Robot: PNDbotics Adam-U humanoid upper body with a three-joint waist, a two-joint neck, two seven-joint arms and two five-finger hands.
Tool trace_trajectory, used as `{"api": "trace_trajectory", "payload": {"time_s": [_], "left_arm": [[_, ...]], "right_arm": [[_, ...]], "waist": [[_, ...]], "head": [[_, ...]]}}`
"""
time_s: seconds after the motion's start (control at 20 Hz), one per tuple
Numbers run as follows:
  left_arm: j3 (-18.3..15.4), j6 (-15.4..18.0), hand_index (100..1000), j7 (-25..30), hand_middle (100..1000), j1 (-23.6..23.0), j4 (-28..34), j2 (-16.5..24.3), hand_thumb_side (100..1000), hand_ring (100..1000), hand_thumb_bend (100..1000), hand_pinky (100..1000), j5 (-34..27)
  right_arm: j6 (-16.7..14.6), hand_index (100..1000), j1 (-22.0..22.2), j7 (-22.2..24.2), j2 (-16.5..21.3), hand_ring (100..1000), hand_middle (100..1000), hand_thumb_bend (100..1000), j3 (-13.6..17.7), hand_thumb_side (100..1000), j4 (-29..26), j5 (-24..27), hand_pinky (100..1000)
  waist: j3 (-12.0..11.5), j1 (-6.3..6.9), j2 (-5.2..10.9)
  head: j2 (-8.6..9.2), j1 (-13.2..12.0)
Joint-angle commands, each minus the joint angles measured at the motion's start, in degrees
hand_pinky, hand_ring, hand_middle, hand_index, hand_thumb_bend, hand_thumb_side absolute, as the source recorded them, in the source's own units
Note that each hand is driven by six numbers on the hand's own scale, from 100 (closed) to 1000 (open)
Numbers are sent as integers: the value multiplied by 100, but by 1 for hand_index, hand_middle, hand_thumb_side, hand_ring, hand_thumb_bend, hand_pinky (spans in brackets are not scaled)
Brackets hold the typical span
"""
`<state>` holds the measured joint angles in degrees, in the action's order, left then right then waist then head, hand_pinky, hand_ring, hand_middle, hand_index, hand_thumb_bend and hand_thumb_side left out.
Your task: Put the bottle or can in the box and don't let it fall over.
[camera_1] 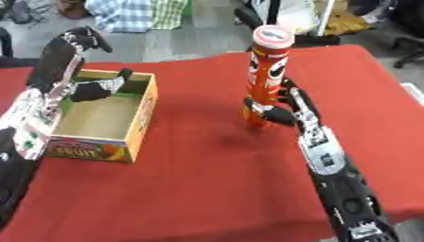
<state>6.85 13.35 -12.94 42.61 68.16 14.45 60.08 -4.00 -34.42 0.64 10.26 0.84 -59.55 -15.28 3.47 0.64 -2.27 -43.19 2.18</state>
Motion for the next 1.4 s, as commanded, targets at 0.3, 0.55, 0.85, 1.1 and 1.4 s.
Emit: {"api": "trace_trajectory", "payload": {"time_s": [0.3,0.55,0.85,1.1,1.4], "left_arm": [[-82,67,624,-1,599,240,-4,277,576,618,429,768,32],[-112,72,624,35,601,282,-76,314,578,620,429,768,20],[-147,61,625,58,604,299,-131,334,590,622,414,770,-23],[-170,54,625,153,612,279,-151,340,608,627,399,774,-169],[-189,53,630,340,637,266,-179,353,664,649,340,787,-337]], "right_arm": [[-18,960,-300,-121,-35,846,874,552,75,339,148,24,882],[-52,958,-404,-118,-65,847,874,551,80,340,314,2,884],[-180,901,-483,-108,-92,845,829,496,86,294,459,30,884],[-302,785,-495,-56,-103,832,715,397,83,273,493,90,877],[-394,519,-483,12,-116,772,472,100,78,149,532,239,852]], "waist": [[-13,76,-44],[-31,70,-54],[-63,60,-55],[-92,50,-54],[-116,34,-45]], "head": [[109,79],[161,155],[209,203],[229,233],[243,252]]}}
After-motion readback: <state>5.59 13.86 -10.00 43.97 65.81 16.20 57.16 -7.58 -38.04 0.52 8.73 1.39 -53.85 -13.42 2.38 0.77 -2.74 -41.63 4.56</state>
